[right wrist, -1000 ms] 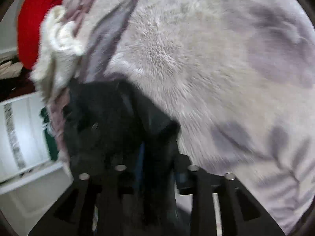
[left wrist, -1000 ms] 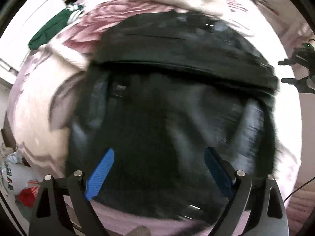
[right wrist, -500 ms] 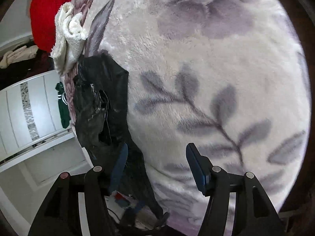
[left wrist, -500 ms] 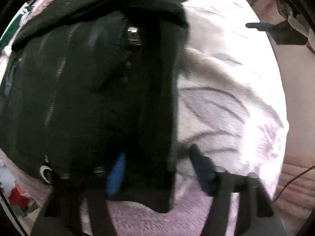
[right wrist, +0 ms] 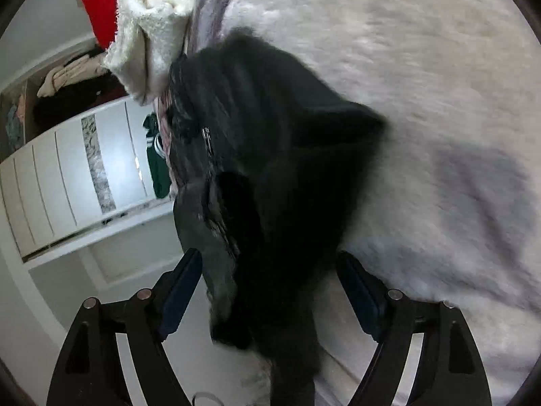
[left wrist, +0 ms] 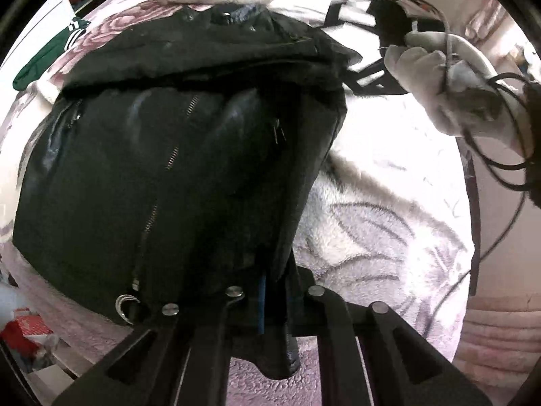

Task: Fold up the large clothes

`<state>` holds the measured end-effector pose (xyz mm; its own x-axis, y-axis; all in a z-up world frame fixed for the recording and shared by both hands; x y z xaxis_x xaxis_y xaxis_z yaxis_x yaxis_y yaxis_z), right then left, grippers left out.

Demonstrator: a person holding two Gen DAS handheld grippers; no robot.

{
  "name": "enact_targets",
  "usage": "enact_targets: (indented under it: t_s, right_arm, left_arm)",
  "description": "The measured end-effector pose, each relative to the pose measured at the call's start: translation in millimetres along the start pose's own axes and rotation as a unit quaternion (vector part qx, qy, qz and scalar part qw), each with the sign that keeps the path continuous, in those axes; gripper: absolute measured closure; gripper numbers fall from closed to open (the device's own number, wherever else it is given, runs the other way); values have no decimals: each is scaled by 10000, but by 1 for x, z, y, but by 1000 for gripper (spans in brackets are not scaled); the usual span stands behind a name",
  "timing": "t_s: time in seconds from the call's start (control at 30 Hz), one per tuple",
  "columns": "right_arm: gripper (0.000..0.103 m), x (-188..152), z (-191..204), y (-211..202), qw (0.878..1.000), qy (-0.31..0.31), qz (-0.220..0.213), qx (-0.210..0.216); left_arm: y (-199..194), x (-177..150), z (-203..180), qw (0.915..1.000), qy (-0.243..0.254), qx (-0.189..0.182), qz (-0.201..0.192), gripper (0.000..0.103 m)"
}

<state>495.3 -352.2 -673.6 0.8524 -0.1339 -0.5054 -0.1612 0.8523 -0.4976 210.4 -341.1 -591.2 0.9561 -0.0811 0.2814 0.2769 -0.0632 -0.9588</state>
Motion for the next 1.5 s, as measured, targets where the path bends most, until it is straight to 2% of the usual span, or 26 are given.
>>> enact_targets:
  t_s: [0.03,0.07,0.2,0.43,0.57,0.73,0.83,1.03,1.13,1.2,1.33,1.4,1.43,1.47,1.5]
  right_arm:
    - [63,0,2,4,9998,-46,-50,-176]
    - [69,-1,4,7,9992,-32,-170,-370]
    - [77,-20,36,0,9953,-367,-499,-740]
    - [81,-60,108,14,9836,-1044,-744,-1270]
    - [82,-78,147,38,9701,-1368,-835,-1821]
    - [83,-103,188,94,9477,-1771,-800,-2531]
    - [83,-117,213,142,9334,-1958,-720,-2920]
    - [84,-128,234,265,8991,-2131,-466,-3794]
    - [84,-122,225,318,8722,-2145,-493,-4369]
    - [84,-117,217,339,8579,-2089,-505,-4668]
    - [81,-114,212,347,8482,-1781,-618,-4951]
    - [65,-120,217,349,8606,-1703,-373,-4785]
    - [51,-125,223,350,8757,-1605,-197,-4549]
    - [47,-134,234,344,8988,-1473,7,-4130]
    - [47,-138,243,336,9116,-1407,84,-3861]
  left_arm:
    - [-4,0,3,10000,-59,-25,-39,97]
    - [-7,1,11,9999,-114,-41,-77,97]
    - [-21,5,35,9986,-448,-119,-239,98]
    - [-54,4,84,9938,-878,-349,-578,98]
    - [-75,3,127,9879,-1266,-507,-737,98]
    - [-85,-8,186,9756,-1896,-725,-833,98]
    - [-84,-21,228,9667,-2276,-814,-842,98]
    - [-55,-57,315,9442,-3079,-947,-689,98]
    - [-24,-76,356,9303,-3463,-1098,-512,98]
    - [-6,-84,371,9243,-3593,-1214,-414,98]
    - [21,-92,381,9113,-3749,-1688,-224,97]
    - [21,-93,381,9055,-3793,-1892,-216,97]
    - [18,-92,381,9073,-3738,-1915,-211,97]
    - [15,-94,381,9092,-3689,-1922,-198,97]
    - [13,-95,382,9101,-3660,-1936,-186,97]
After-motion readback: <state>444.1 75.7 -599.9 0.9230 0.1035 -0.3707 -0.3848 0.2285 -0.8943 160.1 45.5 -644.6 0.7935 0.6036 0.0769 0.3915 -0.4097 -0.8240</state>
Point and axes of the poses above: each gripper's, at about its wrist camera, not at the fingertips, and y roughly the way its jaws point, z to its left, x to its top, the point moved 10 cm from there along y, roughly the way its jaws point, and after that the axes turned 15 degrees about y, right-handed, at the moved point
